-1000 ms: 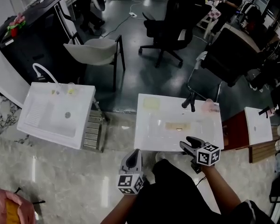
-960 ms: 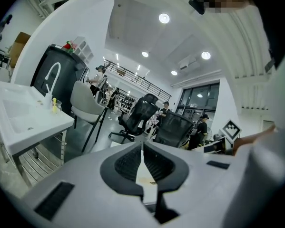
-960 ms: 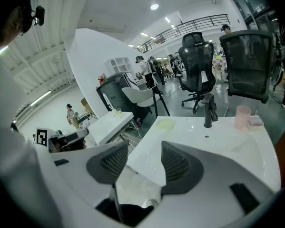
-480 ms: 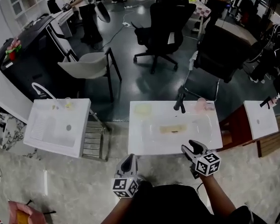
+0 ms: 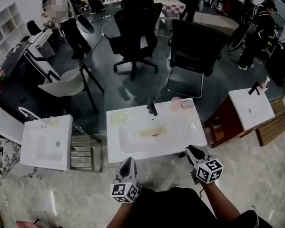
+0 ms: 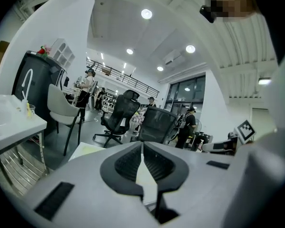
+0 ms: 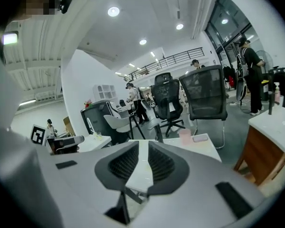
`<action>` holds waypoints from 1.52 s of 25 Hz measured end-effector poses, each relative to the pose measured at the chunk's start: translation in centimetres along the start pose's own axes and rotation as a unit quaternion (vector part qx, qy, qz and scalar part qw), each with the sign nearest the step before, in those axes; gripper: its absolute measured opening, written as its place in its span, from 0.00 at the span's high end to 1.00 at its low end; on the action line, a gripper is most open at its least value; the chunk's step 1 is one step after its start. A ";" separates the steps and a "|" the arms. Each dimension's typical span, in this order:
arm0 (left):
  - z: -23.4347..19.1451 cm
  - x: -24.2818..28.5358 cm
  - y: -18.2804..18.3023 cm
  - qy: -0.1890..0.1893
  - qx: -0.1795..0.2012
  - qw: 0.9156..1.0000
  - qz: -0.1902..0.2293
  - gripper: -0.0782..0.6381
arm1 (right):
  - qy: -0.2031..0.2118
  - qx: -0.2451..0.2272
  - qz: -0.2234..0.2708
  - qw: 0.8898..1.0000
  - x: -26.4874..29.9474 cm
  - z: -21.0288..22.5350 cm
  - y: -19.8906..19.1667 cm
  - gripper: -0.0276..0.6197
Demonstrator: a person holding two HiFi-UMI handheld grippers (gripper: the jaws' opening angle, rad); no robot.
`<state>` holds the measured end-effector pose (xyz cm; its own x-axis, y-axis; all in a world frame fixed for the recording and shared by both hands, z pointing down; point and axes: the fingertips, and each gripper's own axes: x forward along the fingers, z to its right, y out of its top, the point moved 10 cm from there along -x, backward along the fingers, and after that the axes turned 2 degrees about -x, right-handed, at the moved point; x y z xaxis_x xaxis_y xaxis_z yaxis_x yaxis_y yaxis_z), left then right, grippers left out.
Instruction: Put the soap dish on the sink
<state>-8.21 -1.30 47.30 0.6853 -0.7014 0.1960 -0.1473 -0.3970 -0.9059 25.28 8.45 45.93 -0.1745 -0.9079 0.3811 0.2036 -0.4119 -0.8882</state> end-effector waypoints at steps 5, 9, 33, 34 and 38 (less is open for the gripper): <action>4.9 0.8 -1.3 -0.003 0.008 1.000 0.016 0.87 | -0.014 -0.007 0.026 1.000 -3.8 3.6 0.3 0.95; 7.4 0.7 -2.3 0.018 0.018 1.000 0.016 0.87 | -0.009 -0.029 0.033 0.999 -5.3 5.3 0.5 0.96; 18.3 0.6 -5.5 0.006 0.064 0.998 0.011 0.87 | 0.008 -0.062 0.050 0.997 -12.2 8.7 -1.7 0.96; 18.4 0.5 -5.5 0.004 0.064 0.998 0.010 0.87 | 0.006 -0.061 0.051 0.997 -12.5 8.7 -1.8 0.96; 18.7 0.5 -5.3 -0.006 0.071 0.997 0.010 0.87 | -0.004 -0.059 0.058 0.997 -13.1 8.8 -2.0 0.96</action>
<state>6.26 11.47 45.15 0.6918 -0.7008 0.1742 -0.0581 -0.2945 -0.9539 35.61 20.48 44.93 -0.1493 -0.9495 0.2760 0.1067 -0.2930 -0.9501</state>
